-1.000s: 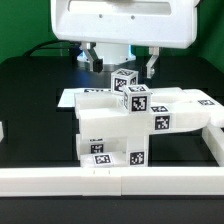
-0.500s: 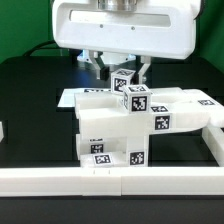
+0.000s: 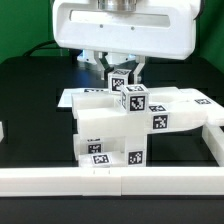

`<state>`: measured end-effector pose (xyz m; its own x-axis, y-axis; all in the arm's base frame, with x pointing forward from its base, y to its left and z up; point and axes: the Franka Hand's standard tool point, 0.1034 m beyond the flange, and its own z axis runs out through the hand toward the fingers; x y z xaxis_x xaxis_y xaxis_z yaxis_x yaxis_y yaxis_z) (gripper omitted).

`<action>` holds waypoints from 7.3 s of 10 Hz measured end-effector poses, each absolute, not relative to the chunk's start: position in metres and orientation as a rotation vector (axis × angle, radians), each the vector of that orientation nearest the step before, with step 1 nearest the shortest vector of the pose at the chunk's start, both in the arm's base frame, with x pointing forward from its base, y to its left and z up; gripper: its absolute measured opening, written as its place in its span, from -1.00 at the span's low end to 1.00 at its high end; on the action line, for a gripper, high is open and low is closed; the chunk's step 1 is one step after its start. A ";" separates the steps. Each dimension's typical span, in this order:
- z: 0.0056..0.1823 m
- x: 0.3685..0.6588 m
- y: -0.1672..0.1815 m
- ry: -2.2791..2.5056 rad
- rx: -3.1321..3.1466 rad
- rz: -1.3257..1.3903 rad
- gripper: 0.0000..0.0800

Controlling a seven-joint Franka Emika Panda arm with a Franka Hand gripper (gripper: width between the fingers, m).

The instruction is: Assemble chair

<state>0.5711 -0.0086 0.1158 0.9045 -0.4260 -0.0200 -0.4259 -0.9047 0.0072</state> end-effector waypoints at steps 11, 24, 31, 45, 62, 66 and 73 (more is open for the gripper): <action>0.115 0.572 -0.007 -1.734 2.629 -0.035 -0.28; 0.116 0.579 -0.001 -1.970 2.518 -0.052 0.59; 0.115 0.576 -0.002 -1.037 2.979 -0.037 0.62; 0.114 0.576 -0.006 -0.085 3.127 -0.026 -0.29; 0.113 0.578 0.000 -1.923 2.539 -0.045 -0.29; 0.113 0.579 0.004 -2.262 2.253 -0.067 -0.28; 0.112 0.575 0.008 -2.168 2.326 -0.110 0.59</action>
Offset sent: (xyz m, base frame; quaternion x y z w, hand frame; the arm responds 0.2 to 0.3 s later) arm 0.0000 0.0000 0.0000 0.0000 0.0000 0.1938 0.9810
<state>0.5749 0.0078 0.1124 0.0691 -0.9946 -0.0777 -0.9973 -0.0707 0.0177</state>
